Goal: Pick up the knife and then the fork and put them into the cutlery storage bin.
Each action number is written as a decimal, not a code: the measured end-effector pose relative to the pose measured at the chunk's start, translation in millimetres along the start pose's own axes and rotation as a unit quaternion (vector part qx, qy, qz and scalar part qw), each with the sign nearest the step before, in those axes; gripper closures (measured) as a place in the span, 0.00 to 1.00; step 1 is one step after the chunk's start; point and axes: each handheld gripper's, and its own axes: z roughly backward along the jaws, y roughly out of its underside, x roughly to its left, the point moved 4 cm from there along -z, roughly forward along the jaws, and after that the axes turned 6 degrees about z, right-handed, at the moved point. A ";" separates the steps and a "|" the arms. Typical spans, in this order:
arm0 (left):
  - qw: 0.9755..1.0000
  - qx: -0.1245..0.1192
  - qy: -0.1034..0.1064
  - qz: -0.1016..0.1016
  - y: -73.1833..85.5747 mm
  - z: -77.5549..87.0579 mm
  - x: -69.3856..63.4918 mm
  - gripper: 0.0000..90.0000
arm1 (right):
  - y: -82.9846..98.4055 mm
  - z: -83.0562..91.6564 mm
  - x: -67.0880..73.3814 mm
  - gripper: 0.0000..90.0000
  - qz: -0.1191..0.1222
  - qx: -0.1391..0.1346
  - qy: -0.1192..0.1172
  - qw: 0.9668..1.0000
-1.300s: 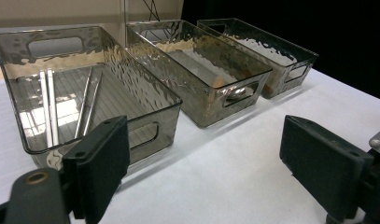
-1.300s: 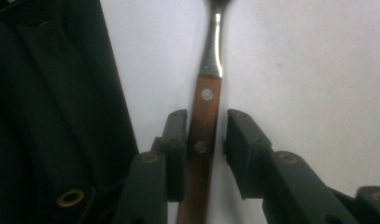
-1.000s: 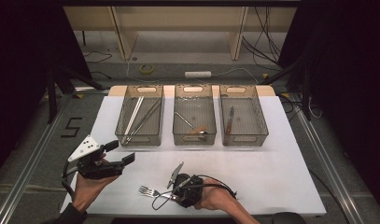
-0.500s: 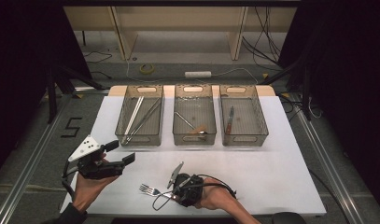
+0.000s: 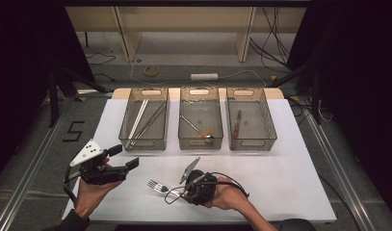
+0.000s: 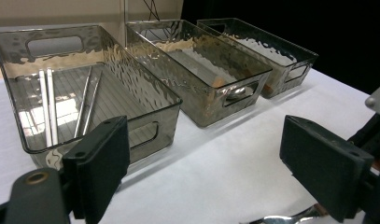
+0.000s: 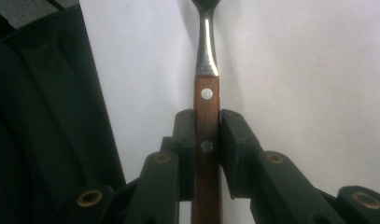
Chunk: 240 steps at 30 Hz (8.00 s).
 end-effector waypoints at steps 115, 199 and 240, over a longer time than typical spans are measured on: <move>1.000 -0.007 -0.002 0.006 -0.1 0.8 2.4 0.17 | 93.1 100.7 -257.8 0.79 -0.402 -0.064 0.168 0.898; 1.000 0.011 0.014 0.011 6.7 -0.5 -0.7 0.17 | 44.9 103.8 -100.4 0.32 -0.209 -0.331 0.143 0.909; 0.999 0.017 0.030 0.012 8.9 -1.1 -4.7 0.17 | 88.2 97.1 -55.4 0.30 -0.191 -0.357 0.162 0.900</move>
